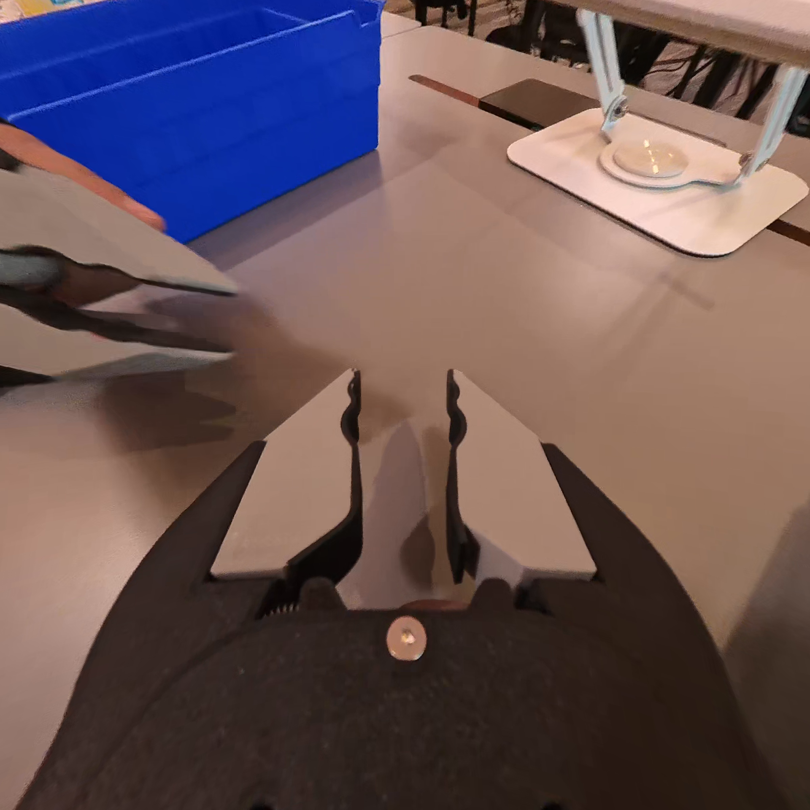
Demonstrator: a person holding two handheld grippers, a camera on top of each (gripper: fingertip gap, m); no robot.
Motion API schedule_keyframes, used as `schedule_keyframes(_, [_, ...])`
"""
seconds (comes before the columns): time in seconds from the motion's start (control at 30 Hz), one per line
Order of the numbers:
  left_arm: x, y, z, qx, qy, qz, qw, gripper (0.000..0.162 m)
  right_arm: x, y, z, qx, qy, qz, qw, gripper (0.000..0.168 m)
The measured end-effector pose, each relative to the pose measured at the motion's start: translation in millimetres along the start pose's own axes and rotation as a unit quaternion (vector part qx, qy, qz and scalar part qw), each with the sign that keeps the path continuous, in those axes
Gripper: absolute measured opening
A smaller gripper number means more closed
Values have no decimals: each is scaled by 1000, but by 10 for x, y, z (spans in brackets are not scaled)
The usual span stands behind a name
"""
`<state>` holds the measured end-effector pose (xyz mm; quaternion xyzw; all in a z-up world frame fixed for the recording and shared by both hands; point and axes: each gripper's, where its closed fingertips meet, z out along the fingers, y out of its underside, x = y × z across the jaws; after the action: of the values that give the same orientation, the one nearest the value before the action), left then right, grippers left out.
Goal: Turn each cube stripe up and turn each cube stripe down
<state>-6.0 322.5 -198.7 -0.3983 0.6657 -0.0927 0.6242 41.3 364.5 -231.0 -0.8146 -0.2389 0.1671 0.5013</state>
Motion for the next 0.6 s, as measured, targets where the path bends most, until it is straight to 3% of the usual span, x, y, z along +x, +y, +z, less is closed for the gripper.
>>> schedule_keyframes(0.13, [66, -444, -613, 91, 149, -87, 981, 22, -15, -59, -63, 13, 3, -6, 1000, 36])
schedule_keyframes(0.2, [-27, -406, -923, 65, 199, -91, 974, 31, -52, -83, -75, 17, -1, -11, 1000, 35])
schedule_keyframes(0.37, [-704, 335, -1374, -102, 175, -74, 976, 38, -119, -61, -34, 7, 0, -32, 999, 35])
schedule_keyframes(0.6, [-914, 1216, -1550, -189, 238, -192, 933, 43, -212, -1, 53, -9, -9, -40, 999, 35])
